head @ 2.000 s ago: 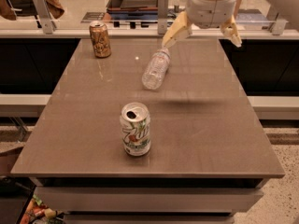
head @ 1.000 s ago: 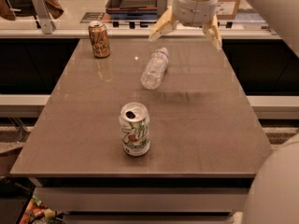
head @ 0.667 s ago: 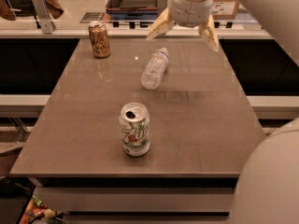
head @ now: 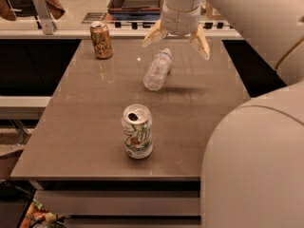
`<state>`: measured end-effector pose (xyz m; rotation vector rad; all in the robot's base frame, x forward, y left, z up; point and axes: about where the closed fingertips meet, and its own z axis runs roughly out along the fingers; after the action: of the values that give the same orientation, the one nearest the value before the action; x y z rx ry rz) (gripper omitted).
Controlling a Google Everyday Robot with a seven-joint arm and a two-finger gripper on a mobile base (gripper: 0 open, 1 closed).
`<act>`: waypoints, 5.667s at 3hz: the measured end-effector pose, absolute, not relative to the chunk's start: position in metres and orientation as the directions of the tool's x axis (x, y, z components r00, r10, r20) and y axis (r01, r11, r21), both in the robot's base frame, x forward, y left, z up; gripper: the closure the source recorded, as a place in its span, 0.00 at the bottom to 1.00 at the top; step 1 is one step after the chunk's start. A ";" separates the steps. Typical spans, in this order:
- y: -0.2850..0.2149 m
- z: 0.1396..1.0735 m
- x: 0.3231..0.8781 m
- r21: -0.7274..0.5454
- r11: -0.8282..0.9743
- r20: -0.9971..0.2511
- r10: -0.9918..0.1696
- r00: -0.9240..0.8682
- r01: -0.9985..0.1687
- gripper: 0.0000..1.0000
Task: Place water bottle upright
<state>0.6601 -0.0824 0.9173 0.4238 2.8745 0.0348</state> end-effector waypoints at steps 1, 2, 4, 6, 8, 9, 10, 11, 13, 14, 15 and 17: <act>-0.072 0.896 0.670 0.083 0.953 -0.200 0.303 -0.932 0.292 0.00; -0.064 0.883 0.679 0.110 0.950 -0.186 0.308 -0.933 0.292 0.00; -0.045 0.867 0.692 0.129 0.957 -0.170 0.279 -0.945 0.259 0.00; -0.034 0.849 0.696 0.112 0.963 -0.130 0.260 -0.957 0.246 0.00; -0.032 0.844 0.699 0.114 0.963 -0.132 0.257 -0.957 0.243 0.41; -0.031 0.842 0.700 0.115 0.964 -0.133 0.256 -0.958 0.242 0.65; -0.030 0.839 0.701 0.115 0.964 -0.133 0.254 -0.958 0.240 0.88; -0.030 0.838 0.702 0.115 0.964 -0.132 0.253 -0.958 0.239 1.00; -0.031 0.839 0.701 0.123 0.963 -0.139 0.254 -0.957 0.238 1.00; -0.041 0.844 0.701 0.174 0.954 -0.186 0.274 -0.944 0.242 1.00; -0.059 0.850 0.696 0.270 0.931 -0.265 0.316 -0.911 0.244 1.00; -0.088 0.863 0.711 0.470 0.866 -0.404 0.384 -0.830 0.172 1.00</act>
Offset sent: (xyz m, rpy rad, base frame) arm 0.0262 0.0258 -0.0469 0.0961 0.0388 -0.0117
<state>0.7114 -0.0878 0.8632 0.4057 2.5396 0.5773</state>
